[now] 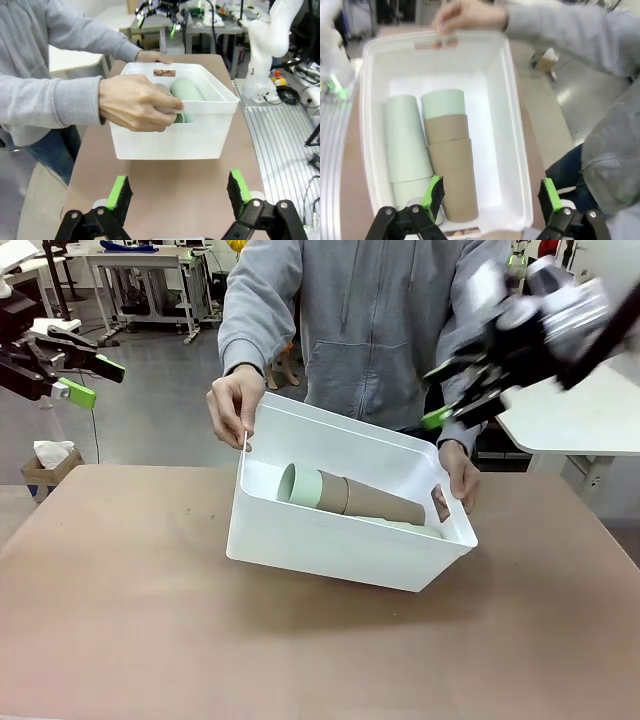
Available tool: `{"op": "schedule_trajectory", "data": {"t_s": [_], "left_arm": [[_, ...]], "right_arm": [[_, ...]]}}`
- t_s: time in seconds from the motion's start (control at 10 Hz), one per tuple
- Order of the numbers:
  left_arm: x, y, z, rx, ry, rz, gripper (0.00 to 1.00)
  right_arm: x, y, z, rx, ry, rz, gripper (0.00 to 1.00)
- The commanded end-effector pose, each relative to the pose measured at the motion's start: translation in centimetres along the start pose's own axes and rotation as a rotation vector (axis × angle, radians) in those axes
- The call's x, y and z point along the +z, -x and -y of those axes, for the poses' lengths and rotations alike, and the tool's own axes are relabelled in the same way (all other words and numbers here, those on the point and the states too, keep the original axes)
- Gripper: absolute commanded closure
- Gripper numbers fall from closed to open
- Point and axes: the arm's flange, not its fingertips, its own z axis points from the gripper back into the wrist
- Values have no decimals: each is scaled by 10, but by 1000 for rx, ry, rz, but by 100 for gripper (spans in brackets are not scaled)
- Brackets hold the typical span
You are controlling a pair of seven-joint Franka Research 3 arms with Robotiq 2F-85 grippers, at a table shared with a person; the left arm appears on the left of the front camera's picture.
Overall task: Stack the cups and store them in the basket.
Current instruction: Place the stack of Reusable plastic cups into the Pantry Basket.
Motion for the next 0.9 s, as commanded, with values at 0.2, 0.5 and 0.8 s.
{"op": "schedule_trajectory", "data": {"t_s": [0.2,0.5,0.8], "left_arm": [[1,0,2,-4,7,-7,0],[1,0,2,-4,7,-7,0],[1,0,2,-4,7,-7,0]], "right_arm": [[147,43,20,-185,-5,291,0],[205,88,17,-246,11,339,0],[206,88,11,-227,15,337,0]]}}
